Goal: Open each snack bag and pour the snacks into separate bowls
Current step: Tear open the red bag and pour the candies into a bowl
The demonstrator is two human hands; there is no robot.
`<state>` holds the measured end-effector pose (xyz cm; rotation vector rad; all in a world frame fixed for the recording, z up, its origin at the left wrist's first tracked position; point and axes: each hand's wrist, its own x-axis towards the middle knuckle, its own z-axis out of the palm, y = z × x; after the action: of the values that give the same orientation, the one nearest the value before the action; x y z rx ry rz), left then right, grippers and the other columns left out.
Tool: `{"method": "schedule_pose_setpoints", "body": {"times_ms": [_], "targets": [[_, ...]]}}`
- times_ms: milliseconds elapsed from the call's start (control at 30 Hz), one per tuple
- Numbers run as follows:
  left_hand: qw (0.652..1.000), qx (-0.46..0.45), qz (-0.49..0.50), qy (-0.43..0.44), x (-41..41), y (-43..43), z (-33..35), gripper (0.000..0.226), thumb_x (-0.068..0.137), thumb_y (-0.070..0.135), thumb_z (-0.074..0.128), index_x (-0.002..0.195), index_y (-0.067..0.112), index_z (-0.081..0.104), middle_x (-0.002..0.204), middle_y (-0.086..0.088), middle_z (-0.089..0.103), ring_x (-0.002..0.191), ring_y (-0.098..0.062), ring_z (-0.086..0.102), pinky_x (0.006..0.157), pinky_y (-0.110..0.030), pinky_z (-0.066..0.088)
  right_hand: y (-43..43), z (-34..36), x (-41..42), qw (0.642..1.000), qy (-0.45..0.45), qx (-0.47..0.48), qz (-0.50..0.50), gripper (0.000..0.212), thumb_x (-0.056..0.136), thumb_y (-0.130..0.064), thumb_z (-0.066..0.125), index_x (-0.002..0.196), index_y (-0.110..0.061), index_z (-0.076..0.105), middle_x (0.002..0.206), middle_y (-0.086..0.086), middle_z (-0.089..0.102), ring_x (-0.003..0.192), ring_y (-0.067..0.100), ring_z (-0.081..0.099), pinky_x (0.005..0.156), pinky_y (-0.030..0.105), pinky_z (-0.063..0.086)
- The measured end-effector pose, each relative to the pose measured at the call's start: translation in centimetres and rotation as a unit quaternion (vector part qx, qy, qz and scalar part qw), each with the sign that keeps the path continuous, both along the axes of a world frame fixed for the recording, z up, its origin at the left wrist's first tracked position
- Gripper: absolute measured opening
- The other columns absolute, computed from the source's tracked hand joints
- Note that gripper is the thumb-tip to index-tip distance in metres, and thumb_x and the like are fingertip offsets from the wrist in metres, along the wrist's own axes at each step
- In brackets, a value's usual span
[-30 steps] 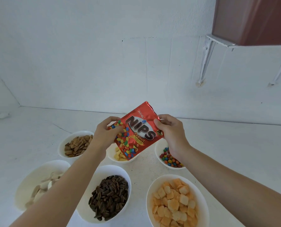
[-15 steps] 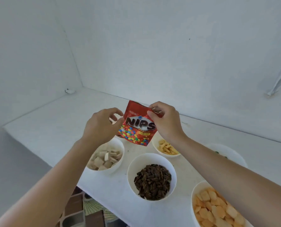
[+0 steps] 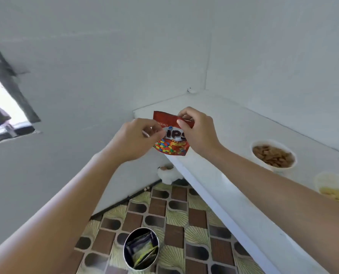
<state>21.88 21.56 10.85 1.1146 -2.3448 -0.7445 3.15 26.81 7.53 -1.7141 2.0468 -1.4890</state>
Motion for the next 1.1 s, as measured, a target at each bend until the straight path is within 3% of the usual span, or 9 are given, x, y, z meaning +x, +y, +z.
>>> {"method": "schedule_pose_setpoints", "body": {"times_ms": [133,300,500,800,967,1100], "targets": [[0.998,0.015,0.05,-0.018,7.8,-2.9,-1.3,0.018,0.095,0.048,0.063,0.093,0.033,0.073,0.09,0.012,0.069,0.084,-0.01,0.064,0.066,-0.024,0.047,-4.8,-3.0,7.3,0.997,0.018,0.034,0.061,0.003,0.095,-0.018,0.061,0.095,-0.019,0.064,0.087,-0.009,0.067,0.082,0.01,0.065,0.074,0.036,0.059],[0.989,0.023,0.132,-0.066,15.8,-5.4,-5.3,0.022,0.096,0.05,0.06,0.097,0.032,0.072,0.089,0.015,0.067,0.086,-0.008,0.063,0.08,-0.032,0.055,-8.7,-7.6,14.2,0.988,0.013,0.092,0.12,0.006,0.096,-0.018,0.062,0.099,-0.017,0.067,0.094,-0.003,0.07,0.084,0.012,0.064,0.074,0.03,0.055],[0.974,0.088,0.186,-0.099,20.1,-6.9,-13.4,0.02,0.096,0.05,0.059,0.095,0.033,0.07,0.087,0.018,0.065,0.086,-0.011,0.065,0.08,-0.033,0.056,-11.6,-15.4,18.0,0.973,0.029,0.163,0.161,0.007,0.097,-0.022,0.062,0.102,-0.018,0.065,0.103,-0.002,0.069,0.091,0.011,0.06,0.069,0.021,0.047],[0.954,0.164,0.23,-0.101,21.1,-9.0,-36.3,0.022,0.095,0.048,0.063,0.099,0.029,0.073,0.086,0.014,0.067,0.084,-0.011,0.066,0.081,-0.034,0.056,-15.0,-38.7,18.4,0.951,0.013,0.238,0.197,0.006,0.095,-0.016,0.063,0.101,-0.015,0.067,0.1,-0.001,0.069,0.094,0.017,0.063,0.082,0.035,0.052],[0.944,0.197,0.225,-0.139,21.0,-8.6,-50.1,0.024,0.097,0.048,0.059,0.099,0.028,0.072,0.087,0.012,0.066,0.083,-0.01,0.062,0.07,-0.027,0.047,-13.7,-53.8,18.6,0.927,0.019,0.308,0.214,0.005,0.095,-0.017,0.063,0.099,-0.021,0.065,0.1,0.0,0.068,0.093,0.02,0.063,0.076,0.039,0.055],[0.936,0.234,0.207,-0.165,21.0,-8.4,-57.7,0.023,0.097,0.051,0.057,0.096,0.032,0.069,0.096,0.007,0.07,0.088,-0.018,0.068,0.079,-0.042,0.059,-12.5,-62.0,18.6,0.904,0.013,0.347,0.25,0.01,0.092,-0.017,0.065,0.101,-0.023,0.065,0.099,0.0,0.067,0.094,0.019,0.063,0.08,0.038,0.054]]}}
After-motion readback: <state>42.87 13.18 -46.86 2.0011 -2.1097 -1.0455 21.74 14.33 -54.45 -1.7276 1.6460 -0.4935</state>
